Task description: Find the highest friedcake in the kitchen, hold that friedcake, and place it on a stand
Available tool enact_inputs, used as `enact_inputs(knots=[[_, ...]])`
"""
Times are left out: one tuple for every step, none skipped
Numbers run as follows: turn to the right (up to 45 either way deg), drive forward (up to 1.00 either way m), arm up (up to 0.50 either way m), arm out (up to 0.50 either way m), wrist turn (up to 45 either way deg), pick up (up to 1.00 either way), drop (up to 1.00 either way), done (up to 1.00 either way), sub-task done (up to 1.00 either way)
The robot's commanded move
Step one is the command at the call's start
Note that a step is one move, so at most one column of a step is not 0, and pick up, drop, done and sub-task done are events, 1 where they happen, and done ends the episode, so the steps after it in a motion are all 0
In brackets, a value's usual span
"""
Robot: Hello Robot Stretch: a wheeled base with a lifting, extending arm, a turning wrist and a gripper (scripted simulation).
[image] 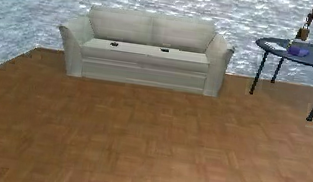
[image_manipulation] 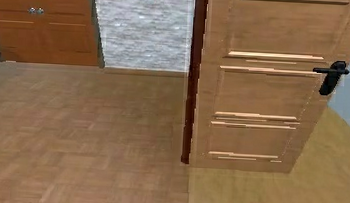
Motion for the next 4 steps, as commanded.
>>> enact_inputs(knots=[[-42.0, 0.00, 0.00, 0.00, 0.0, 0.00, 0.00, 0.00, 0.00], [0.0, 0.55, 0.00, 0.00, 0.0, 0.00, 0.00, 0.00, 0.00], [-27.0, 0.00, 0.00, 0.00, 0.0, 0.00, 0.00, 0.00, 0.00], [0.0, 1.00, 0.00, 0.00, 0.0, 0.00, 0.00, 0.00, 0.00]])
